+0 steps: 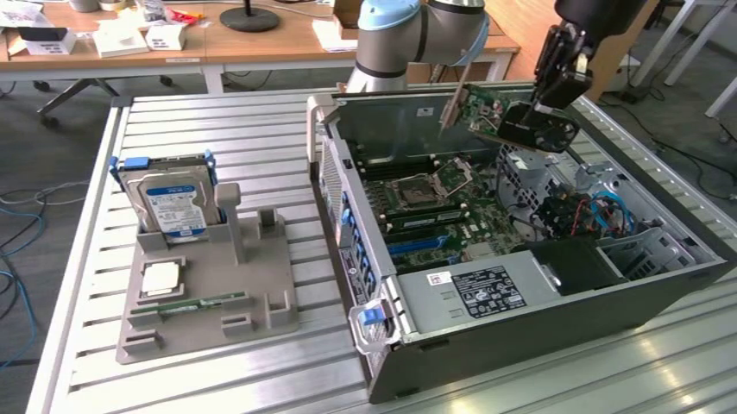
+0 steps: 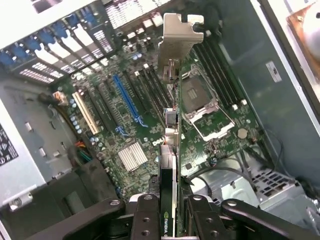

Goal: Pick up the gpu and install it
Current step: 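Insert the gpu into the slot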

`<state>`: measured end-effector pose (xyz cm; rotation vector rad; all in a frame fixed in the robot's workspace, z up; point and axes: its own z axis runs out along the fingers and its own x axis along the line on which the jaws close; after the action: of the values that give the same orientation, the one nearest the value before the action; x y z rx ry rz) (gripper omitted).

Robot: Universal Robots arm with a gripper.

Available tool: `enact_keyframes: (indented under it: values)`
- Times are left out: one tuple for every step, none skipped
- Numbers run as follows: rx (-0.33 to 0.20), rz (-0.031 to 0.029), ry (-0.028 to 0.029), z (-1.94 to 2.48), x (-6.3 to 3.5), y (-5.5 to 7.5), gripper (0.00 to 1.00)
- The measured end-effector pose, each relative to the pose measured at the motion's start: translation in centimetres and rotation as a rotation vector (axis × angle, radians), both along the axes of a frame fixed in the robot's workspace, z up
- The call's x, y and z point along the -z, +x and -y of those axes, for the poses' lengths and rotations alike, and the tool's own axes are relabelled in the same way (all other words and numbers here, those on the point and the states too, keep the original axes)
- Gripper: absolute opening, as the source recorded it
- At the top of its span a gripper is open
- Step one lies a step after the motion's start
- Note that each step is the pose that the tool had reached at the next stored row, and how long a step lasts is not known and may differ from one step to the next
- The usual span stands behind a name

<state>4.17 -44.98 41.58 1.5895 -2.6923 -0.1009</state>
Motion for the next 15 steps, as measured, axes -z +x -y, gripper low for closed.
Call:
enact_keyframes:
  values:
    - [-0.018,0.0,-0.0001,0.0,0.01,0.0,0.26]
    - [-0.036,0.0,-0.0001,0.0,0.02,0.0,0.26]
    - [-0.054,0.0,-0.0001,0.0,0.03,0.0,0.26]
    - [-0.072,0.0,0.0,0.0,0.05,0.0,0.26]
    - [-0.09,0.0,-0.0001,0.0,0.06,0.0,0.26]
    - [-0.108,0.0,-0.0001,0.0,0.07,0.0,0.26]
    - [-0.126,0.0,-0.0001,0.0,0.08,0.0,0.26]
    - [-0.144,0.0,-0.0001,0.0,0.09,0.0,0.26]
    - [-0.163,0.0,-0.0001,0.0,0.1,0.0,0.26]
    - [-0.181,0.0,-0.0001,0.0,0.11,0.0,0.26]
    - [-0.199,0.0,-0.0001,0.0,0.11,0.0,0.26]
    - [-0.217,0.0,-0.0001,0.0,0.12,0.0,0.26]
    - [-0.235,0.0,-0.0001,0.0,0.13,0.0,0.26]
    - [-0.251,0.0,-0.0001,0.0,0.13,0.0,0.26]
    - [-0.268,0.0,-0.0001,0.0,0.14,0.0,0.26]
